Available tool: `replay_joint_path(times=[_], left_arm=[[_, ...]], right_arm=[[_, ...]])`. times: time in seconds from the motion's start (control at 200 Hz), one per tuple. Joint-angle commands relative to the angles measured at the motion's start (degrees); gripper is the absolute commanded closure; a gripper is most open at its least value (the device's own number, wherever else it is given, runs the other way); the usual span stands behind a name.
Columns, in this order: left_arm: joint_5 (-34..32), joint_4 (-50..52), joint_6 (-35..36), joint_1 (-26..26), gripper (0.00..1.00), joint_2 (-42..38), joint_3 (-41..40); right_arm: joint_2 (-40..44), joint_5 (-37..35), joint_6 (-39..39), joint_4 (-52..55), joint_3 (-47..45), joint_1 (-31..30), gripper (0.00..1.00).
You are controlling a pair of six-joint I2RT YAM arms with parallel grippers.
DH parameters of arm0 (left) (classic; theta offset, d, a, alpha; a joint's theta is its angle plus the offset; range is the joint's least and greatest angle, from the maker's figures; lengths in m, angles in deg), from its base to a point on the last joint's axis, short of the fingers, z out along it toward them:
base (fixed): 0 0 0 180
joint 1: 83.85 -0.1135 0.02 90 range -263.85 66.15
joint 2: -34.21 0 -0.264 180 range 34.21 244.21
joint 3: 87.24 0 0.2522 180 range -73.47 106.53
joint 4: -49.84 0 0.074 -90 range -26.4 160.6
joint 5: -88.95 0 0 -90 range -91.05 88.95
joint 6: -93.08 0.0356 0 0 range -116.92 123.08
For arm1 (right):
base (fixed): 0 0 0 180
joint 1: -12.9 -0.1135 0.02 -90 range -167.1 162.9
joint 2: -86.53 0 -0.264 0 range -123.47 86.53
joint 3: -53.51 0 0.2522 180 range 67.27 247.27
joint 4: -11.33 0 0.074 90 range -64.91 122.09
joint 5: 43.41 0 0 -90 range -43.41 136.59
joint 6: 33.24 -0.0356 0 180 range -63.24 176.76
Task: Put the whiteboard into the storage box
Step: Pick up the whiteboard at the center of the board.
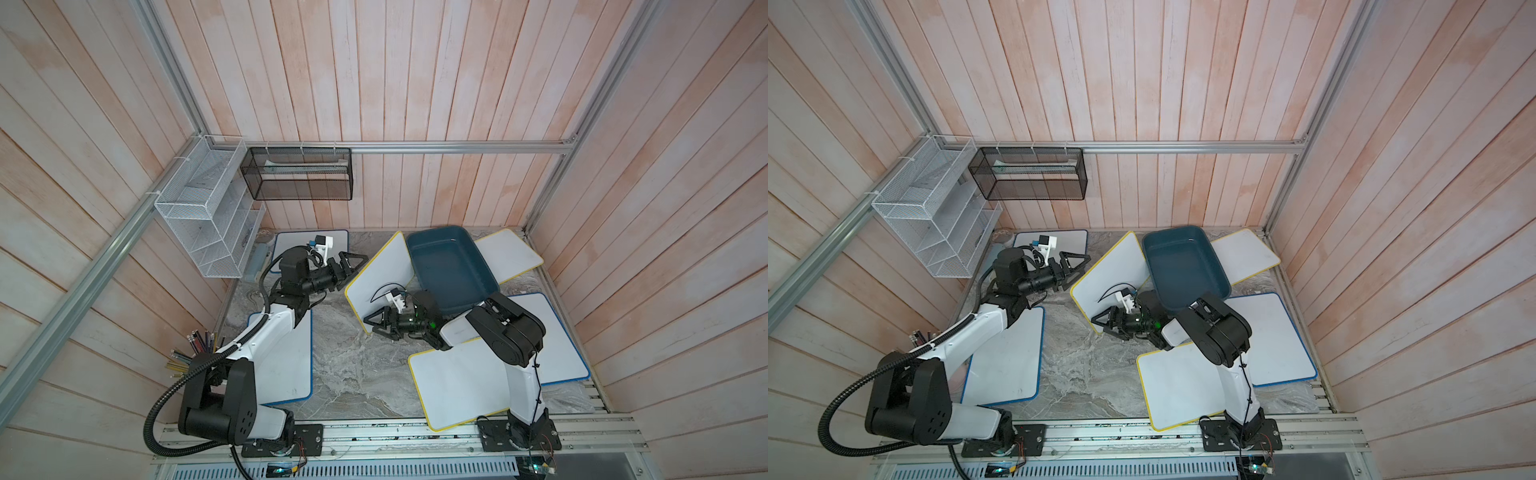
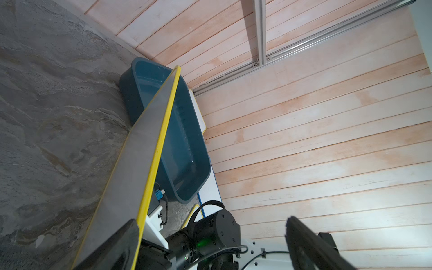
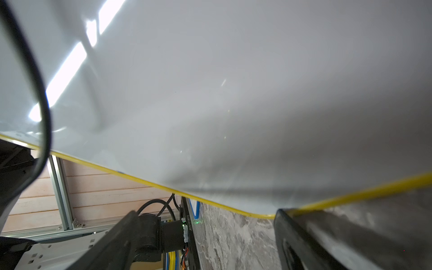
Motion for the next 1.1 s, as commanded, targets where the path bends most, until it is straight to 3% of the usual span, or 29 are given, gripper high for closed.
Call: replay_joint_path(times=[0.0,0.175,0.34,0.475,0.55,0.73,1.09], left_arm=[[3.9,8.2,-2.9,2.1,0.00,2.7,-3.5],[5.5,0.6,-8.2,3.1,0.00,3.5,-6.7],[4.1,4.5,-4.8,3.1,0.01,3.7,-6.2],[0.5,11.8,1.5,3.2,0.25,3.9,-3.5],[-0.8,14.1,3.9,3.2,0.44,4.4,-2.2],[-3.6,19.3,8.3,3.2,0.52,4.3,-0.1],[-10.1,26.9,15.1,3.1,0.83,2.4,2.0]], right_arm=[[-1.6,-0.6,1.5,-2.9,2.3,0.5,0.09],[-1.7,-0.1,1.7,-3.1,2.3,0.9,0.09],[-1.4,-0.4,2.4,-2.2,2.0,1.1,0.09],[-1.2,-0.6,2.8,-1.3,1.9,1.2,0.09],[-1.0,-0.7,2.8,-1.2,1.9,1.2,0.09],[-0.1,-0.9,4.2,1.2,2.4,1.1,0.09],[-0.1,-0.9,4.7,2.3,2.8,1.2,0.09]])
